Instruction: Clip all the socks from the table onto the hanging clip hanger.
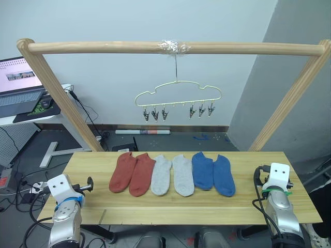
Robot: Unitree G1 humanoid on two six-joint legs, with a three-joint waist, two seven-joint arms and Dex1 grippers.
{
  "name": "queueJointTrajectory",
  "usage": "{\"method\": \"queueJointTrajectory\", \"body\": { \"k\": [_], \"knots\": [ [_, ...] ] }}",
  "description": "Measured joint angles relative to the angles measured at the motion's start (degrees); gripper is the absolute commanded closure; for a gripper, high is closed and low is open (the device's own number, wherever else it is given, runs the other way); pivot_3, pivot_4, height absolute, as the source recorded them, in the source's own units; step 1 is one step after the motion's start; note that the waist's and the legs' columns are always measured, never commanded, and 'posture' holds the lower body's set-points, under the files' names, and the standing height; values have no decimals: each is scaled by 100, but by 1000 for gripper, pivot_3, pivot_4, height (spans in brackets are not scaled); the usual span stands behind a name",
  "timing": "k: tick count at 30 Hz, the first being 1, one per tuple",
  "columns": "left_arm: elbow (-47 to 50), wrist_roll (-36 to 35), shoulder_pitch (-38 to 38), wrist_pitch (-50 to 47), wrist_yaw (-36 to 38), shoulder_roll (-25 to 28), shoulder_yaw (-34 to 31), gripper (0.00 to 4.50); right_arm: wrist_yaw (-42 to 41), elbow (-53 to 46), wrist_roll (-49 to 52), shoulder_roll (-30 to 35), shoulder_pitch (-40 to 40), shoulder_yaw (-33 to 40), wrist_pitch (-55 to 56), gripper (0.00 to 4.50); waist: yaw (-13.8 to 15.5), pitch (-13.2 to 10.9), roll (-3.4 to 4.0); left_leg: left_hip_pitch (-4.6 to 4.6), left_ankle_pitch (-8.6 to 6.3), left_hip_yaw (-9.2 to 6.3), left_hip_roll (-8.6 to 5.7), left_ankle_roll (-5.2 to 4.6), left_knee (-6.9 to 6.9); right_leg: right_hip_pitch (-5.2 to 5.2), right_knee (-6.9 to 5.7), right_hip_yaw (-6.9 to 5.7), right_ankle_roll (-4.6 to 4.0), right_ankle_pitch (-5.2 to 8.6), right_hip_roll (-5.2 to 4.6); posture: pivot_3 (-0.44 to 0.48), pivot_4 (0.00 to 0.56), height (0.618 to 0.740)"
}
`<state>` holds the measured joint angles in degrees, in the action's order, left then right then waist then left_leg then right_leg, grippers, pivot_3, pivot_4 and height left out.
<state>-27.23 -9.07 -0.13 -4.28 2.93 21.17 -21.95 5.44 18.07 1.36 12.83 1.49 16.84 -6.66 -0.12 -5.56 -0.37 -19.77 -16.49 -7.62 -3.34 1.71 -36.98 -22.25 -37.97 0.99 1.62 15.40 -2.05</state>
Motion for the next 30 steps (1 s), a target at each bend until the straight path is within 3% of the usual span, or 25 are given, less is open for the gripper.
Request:
{"method": "queueJointTrajectory", "body": {
  "k": [15, 27, 30],
  "knots": [
    [62, -83, 45, 9, -73, 1, -56, 43, -4, 0, -1, 4, 0, -2, 0, 0, 0, -1, -1, 0, 0, 0, 0, 0, 1, 0, 1, 0, 0, 0, 0, 23, 87, 740],
    [1449, -386, 421, 47, 736, 32, -78, 43, -168, -124, -76, 64, -5, -205, 30, 0, -2, -14, -1, -2, 0, 0, 1, 0, 2, 0, 4, 1, 0, 1, 0, 25, 101, 740],
    [2031, -561, 417, 138, 1135, 37, -36, 627, -286, -230, -142, 74, 47, -400, 110, 0, -1, -23, 5, -2, 0, 2, 0, 0, 2, 1, 5, 2, -1, 1, 0, 25, 101, 740]
  ]
}}
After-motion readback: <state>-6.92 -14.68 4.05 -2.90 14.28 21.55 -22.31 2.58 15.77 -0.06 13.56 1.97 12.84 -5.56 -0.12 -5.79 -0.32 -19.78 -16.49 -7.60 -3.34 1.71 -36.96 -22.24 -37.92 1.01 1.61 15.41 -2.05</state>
